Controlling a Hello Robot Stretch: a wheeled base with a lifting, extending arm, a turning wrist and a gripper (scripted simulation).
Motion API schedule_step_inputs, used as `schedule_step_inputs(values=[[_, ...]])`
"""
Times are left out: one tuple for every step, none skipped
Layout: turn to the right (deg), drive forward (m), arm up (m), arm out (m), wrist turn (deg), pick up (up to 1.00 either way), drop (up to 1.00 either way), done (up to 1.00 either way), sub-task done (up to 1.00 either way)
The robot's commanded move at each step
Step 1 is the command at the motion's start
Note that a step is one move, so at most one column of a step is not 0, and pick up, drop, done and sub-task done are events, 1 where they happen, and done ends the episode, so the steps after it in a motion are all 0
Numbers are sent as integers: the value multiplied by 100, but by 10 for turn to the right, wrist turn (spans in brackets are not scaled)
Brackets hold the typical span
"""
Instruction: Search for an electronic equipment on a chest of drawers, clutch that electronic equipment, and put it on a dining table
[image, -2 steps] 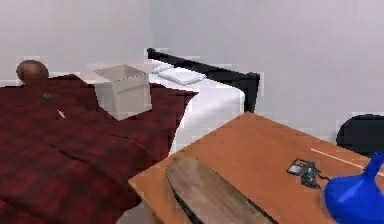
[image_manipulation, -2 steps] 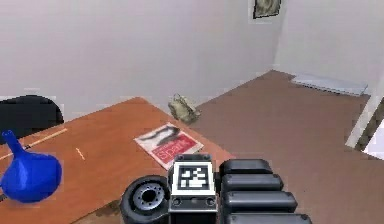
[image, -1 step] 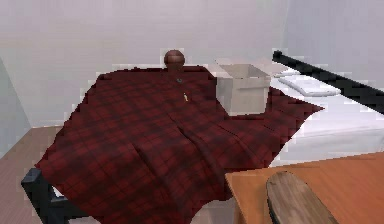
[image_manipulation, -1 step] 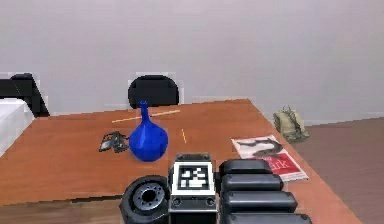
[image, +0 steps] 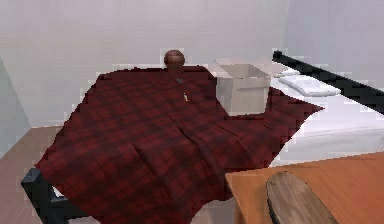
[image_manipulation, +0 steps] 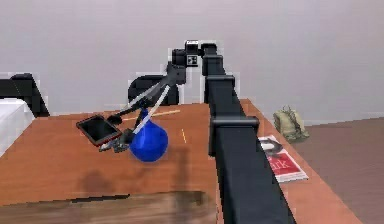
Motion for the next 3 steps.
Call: schedule_step_inputs(values=[[0,0,0,0,450,0,0,0,0],[0,0,0,0,450,0,0,0,0],[0,0,0,0,300,0,0,0,0]])
